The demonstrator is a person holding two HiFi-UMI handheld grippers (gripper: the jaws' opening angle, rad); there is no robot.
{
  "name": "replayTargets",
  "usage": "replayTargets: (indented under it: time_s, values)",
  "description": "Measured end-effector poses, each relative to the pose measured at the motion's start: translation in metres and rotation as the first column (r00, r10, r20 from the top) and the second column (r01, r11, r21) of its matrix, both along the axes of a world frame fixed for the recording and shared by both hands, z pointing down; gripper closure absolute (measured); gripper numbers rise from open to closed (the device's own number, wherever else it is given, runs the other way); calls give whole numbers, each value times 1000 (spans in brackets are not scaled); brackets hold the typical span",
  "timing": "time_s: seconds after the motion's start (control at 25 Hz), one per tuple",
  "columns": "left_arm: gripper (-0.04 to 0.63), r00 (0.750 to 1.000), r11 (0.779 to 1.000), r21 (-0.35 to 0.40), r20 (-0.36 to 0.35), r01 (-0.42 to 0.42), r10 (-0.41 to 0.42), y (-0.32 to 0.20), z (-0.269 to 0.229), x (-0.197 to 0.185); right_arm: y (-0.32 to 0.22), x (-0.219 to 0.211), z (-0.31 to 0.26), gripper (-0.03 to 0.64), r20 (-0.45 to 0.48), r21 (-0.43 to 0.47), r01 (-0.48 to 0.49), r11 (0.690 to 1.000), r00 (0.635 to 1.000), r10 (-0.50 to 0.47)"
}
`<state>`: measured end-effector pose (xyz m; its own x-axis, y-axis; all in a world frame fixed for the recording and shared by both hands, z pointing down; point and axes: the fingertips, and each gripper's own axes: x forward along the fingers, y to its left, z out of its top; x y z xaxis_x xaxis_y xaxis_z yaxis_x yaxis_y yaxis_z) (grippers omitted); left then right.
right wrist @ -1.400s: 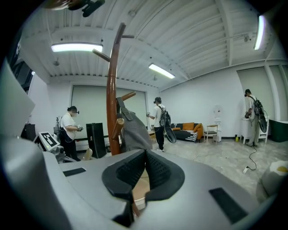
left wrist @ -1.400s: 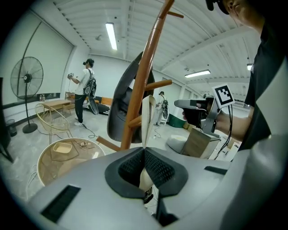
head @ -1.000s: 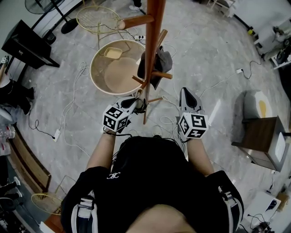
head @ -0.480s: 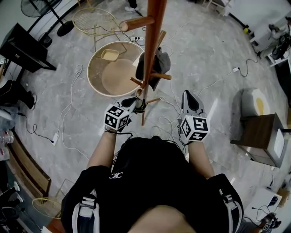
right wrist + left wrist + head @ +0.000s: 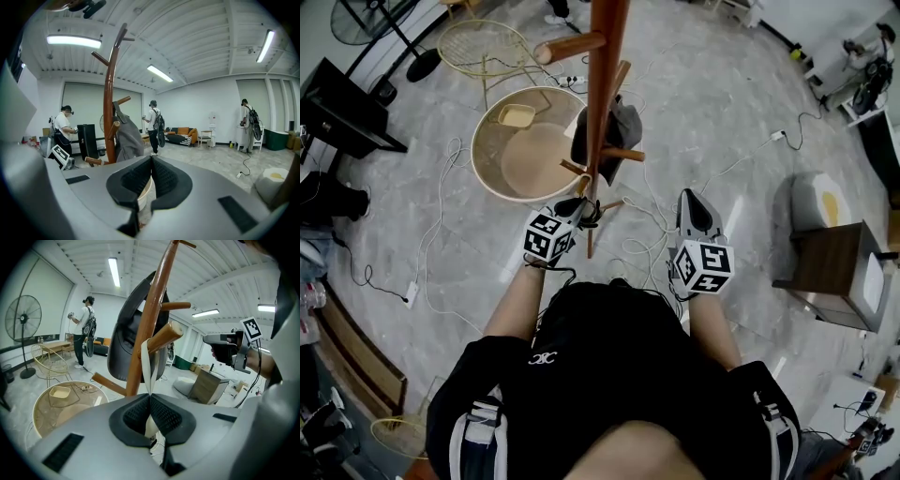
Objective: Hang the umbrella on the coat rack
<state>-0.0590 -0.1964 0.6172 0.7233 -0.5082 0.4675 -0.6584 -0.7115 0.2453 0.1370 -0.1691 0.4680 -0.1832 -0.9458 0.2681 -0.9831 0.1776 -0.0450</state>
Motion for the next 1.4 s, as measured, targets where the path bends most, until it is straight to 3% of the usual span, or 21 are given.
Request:
replayTargets:
  time_s: [0.44,0.56,0.68,0.84,1.04,1.24,1.4]
  values:
    - [574,994,996,-9,-56,94,-94,-8,10,2,4,4,6,600,2,-26,5,1000,1000,-5]
    - [527,992,993,3,-57,116,-116,-8,11,0,2,-2,6,600,7,-25,26,999,1000,-26]
    - [468,990,991,31,-47,132,-131,-8,8,-7,-4,-8,6,600,10,-21,48,999,999,-47]
    - [469,982,978,97,-57,185,-180,-6,-11,-25,-11,-19,4,600,47,-20,83,996,996,-82]
    - [553,965,950,174,-79,261,-250,2,-50,-53,-25,-38,-9,600,65,19,136,990,988,-137]
    - [575,936,896,270,-81,353,-344,10,-97,-85,-41,-52,-24,600,79,86,163,983,982,-170]
    - [576,906,851,321,-72,417,-417,14,-130,-108,-44,-57,-43,600,31,163,154,975,987,-161]
